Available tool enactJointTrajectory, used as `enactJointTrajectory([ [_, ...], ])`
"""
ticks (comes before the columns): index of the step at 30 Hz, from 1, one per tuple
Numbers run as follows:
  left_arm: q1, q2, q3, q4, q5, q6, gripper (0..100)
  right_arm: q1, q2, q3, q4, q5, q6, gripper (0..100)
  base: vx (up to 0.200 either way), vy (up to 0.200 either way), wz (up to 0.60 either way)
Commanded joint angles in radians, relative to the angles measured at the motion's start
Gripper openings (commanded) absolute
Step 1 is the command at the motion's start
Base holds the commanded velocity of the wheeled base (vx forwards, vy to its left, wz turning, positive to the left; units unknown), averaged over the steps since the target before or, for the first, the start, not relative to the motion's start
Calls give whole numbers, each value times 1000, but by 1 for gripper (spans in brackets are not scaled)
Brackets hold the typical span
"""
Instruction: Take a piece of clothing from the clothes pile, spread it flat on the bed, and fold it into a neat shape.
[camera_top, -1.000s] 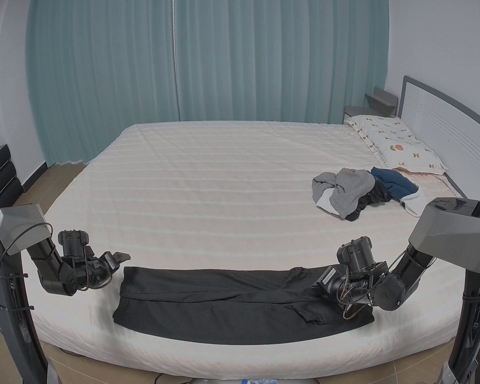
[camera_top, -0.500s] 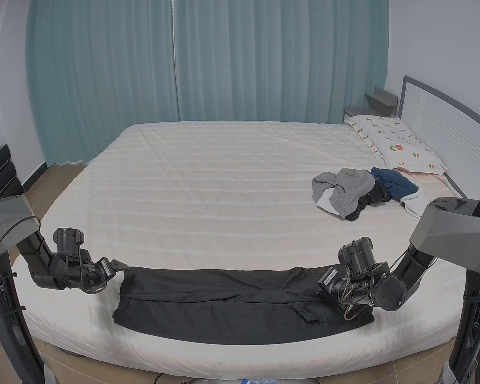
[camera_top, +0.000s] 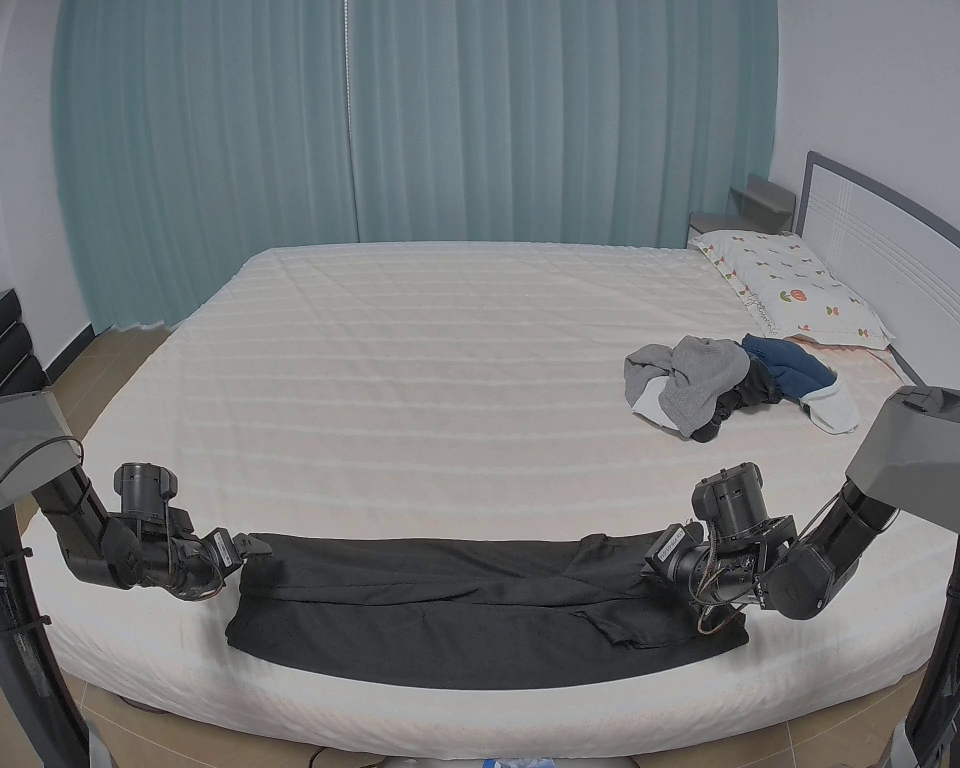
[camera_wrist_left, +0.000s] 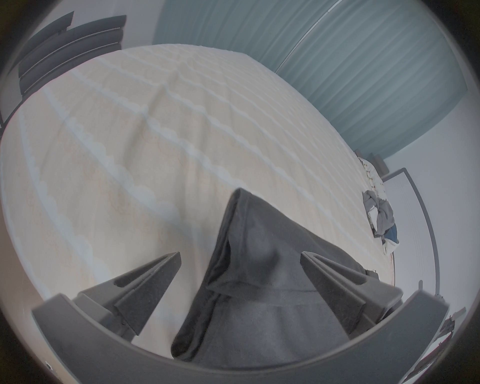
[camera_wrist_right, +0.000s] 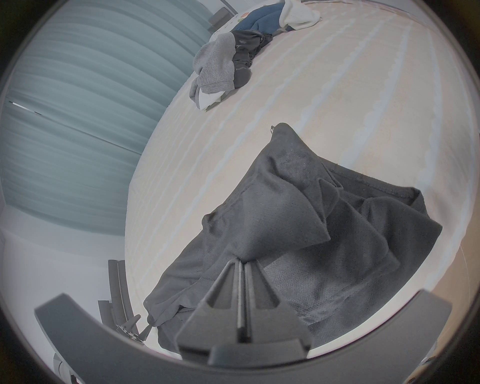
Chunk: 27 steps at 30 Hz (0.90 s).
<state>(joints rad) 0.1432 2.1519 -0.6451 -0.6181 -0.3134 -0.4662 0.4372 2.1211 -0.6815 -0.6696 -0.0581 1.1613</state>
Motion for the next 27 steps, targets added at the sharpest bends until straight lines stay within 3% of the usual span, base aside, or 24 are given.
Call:
enactJointTrajectory([
  [1, -31, -7, 25, -2, 5, 0, 100, 1, -6, 3, -2, 0, 0, 0, 0, 0, 0],
  [14, -54, -1, 35, -8, 11, 3, 100, 5, -9, 2, -7, -2, 0, 0, 0, 0, 0],
  [15, -54, -1, 35, -8, 11, 3, 0, 5, -9, 2, -7, -2, 0, 0, 0, 0, 0],
  [27, -48, -12, 22, -6, 53, 4, 0, 5, -13, 2, -5, -5, -15, 0, 0, 0, 0],
])
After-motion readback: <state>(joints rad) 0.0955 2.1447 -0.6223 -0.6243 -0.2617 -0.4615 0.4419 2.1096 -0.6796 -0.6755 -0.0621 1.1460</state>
